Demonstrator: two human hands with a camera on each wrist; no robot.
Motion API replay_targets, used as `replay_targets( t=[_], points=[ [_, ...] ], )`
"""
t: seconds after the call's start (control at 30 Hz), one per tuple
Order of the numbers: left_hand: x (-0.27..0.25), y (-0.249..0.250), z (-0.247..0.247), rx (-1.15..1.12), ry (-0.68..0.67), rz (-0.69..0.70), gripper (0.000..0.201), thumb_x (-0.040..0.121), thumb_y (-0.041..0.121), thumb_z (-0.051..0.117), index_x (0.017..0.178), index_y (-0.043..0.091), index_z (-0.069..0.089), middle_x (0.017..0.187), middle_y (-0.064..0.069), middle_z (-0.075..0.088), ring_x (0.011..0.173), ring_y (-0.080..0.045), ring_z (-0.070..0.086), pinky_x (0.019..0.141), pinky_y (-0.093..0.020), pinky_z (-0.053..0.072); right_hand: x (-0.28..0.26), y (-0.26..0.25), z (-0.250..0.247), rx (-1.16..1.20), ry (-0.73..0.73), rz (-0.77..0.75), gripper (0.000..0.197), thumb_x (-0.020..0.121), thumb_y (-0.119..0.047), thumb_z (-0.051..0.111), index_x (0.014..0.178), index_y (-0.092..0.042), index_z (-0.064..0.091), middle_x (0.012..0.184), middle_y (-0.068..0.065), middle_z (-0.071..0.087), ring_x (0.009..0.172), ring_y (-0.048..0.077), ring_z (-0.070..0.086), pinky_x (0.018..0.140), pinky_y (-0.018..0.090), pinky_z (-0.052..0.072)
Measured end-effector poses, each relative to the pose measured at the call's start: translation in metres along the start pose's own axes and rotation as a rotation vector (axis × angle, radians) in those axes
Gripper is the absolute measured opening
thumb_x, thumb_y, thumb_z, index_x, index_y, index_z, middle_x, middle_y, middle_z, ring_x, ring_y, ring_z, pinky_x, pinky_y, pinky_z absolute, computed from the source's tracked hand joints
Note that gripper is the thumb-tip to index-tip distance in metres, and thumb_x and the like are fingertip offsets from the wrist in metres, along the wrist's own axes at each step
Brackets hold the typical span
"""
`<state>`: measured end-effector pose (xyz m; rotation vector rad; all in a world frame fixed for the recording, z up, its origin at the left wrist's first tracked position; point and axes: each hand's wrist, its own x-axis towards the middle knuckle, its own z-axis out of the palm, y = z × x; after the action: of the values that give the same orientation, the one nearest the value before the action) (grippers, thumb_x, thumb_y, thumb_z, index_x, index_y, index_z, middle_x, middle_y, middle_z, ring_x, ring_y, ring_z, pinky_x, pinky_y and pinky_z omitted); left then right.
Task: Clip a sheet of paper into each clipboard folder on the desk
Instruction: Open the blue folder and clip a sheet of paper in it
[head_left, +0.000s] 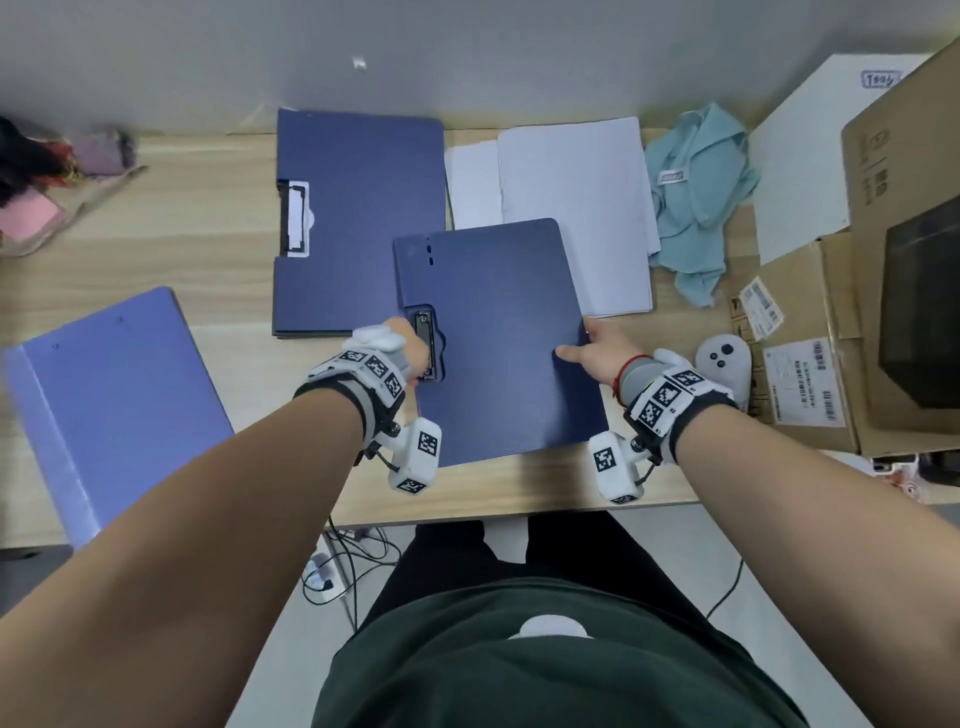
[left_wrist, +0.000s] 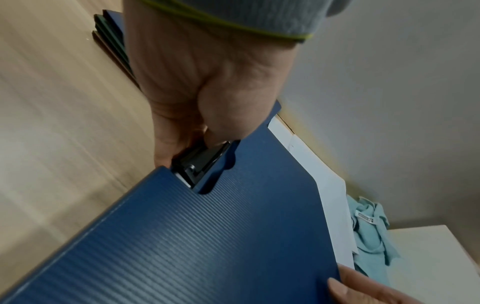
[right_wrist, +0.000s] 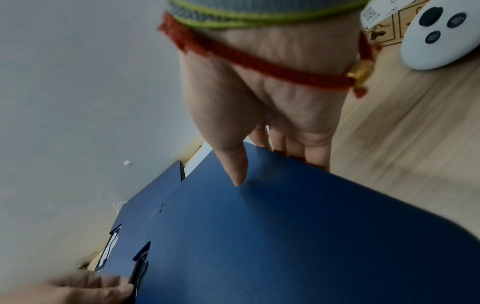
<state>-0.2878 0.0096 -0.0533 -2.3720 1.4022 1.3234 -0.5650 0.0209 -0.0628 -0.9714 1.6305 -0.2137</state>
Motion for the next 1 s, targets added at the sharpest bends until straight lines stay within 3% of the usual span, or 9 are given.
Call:
replay_targets(
  t=[0.27,0.37,0.47,0.6,0.67,0.8,0.9,0.93,1.0],
  points=[
    [-0.002,-0.002,-0.001,0.182,-0.019,-0.008,0.031,0.093,0.015,0.051,0.065,0.015,0.041,0.091,-0.012,0.051,0.082,-0.025,0.048,0.053,-0.018,0.03,-0.002,-0.005,-0.004,0.052,-0.056,0.081,0.017,0.077,-0.034,0.071,0.092,-0.027,0.069,0.102,0.002,0.073,0.093,0.023,0.069,0.082,0.038,0.053],
    [-0.003,-0.003,-0.005,0.143,-0.066,-0.034,0.028,0.095,0.018,0.05,0.068,0.012,0.046,0.09,-0.013,0.052,0.082,-0.025,0.048,0.052,-0.02,0.03,-0.002,-0.014,-0.013,0.071,0.0,0.125,0.045,0.07,-0.061,0.069,0.09,-0.021,0.07,0.092,0.002,0.069,0.087,0.022,0.066,0.087,0.043,0.056],
    [-0.009,-0.004,-0.019,0.114,-0.086,-0.043,0.031,0.096,0.032,0.049,0.079,0.006,0.051,0.071,-0.01,0.052,0.063,-0.026,0.05,0.052,-0.028,0.032,-0.011,-0.044,-0.02,0.146,-0.067,0.147,0.065,0.07,-0.081,0.054,0.075,-0.017,0.066,0.091,0.007,0.07,0.088,0.027,0.069,0.08,0.039,0.058],
    [-0.019,0.008,-0.056,-0.011,0.012,0.061,0.04,0.097,0.048,0.046,0.087,0.011,0.057,0.085,-0.009,0.055,0.076,-0.027,0.051,0.078,-0.033,0.045,-0.024,-0.094,-0.006,0.225,-0.213,0.041,0.06,0.085,-0.075,0.041,0.068,-0.018,0.055,0.073,0.004,0.06,0.064,0.021,0.061,0.057,0.025,0.053],
    [-0.027,0.019,-0.078,-0.125,0.069,0.126,0.053,0.092,0.063,0.045,0.096,0.013,0.064,0.091,-0.01,0.062,0.086,-0.03,0.06,0.094,-0.042,0.05,-0.029,-0.12,0.01,0.228,-0.267,-0.04,0.054,0.093,-0.066,0.039,0.077,-0.017,0.058,0.072,0.001,0.062,0.063,0.017,0.062,0.061,0.028,0.055],
    [-0.055,0.045,-0.122,-0.363,0.164,0.178,0.082,0.072,0.087,0.04,0.108,0.017,0.061,0.114,-0.01,0.066,0.107,-0.027,0.064,0.093,-0.044,0.052,-0.041,-0.171,0.056,0.129,-0.442,-0.21,0.049,0.099,-0.055,0.037,0.086,-0.021,0.07,0.092,-0.005,0.072,0.09,0.019,0.065,0.089,0.039,0.053],
    [-0.067,0.045,-0.143,-0.256,0.283,0.227,0.055,0.087,0.063,0.054,0.107,0.011,0.052,0.093,-0.012,0.06,0.095,-0.035,0.059,0.075,-0.032,0.041,-0.046,-0.188,0.092,-0.01,-0.491,-0.304,0.038,0.099,-0.05,0.041,0.1,-0.028,0.072,0.119,0.002,0.068,0.102,0.015,0.059,0.096,0.039,0.05],
    [-0.068,0.039,-0.148,-0.182,0.351,0.227,0.043,0.091,0.044,0.059,0.115,0.011,0.048,0.095,-0.01,0.057,0.097,-0.034,0.059,0.075,-0.031,0.04,-0.045,-0.189,0.102,-0.066,-0.493,-0.32,0.034,0.099,-0.048,0.043,0.105,-0.03,0.071,0.123,0.002,0.067,0.104,0.013,0.058,0.096,0.037,0.05],
    [-0.063,0.023,-0.152,-0.075,0.453,0.207,0.061,0.089,0.011,0.057,0.144,0.012,0.031,0.117,-0.015,0.056,0.109,-0.033,0.058,0.083,-0.035,0.042,-0.04,-0.186,0.117,-0.173,-0.474,-0.322,0.03,0.099,-0.041,0.048,0.119,-0.028,0.066,0.123,-0.005,0.065,0.105,0.009,0.056,0.087,0.024,0.047]
  ],
)
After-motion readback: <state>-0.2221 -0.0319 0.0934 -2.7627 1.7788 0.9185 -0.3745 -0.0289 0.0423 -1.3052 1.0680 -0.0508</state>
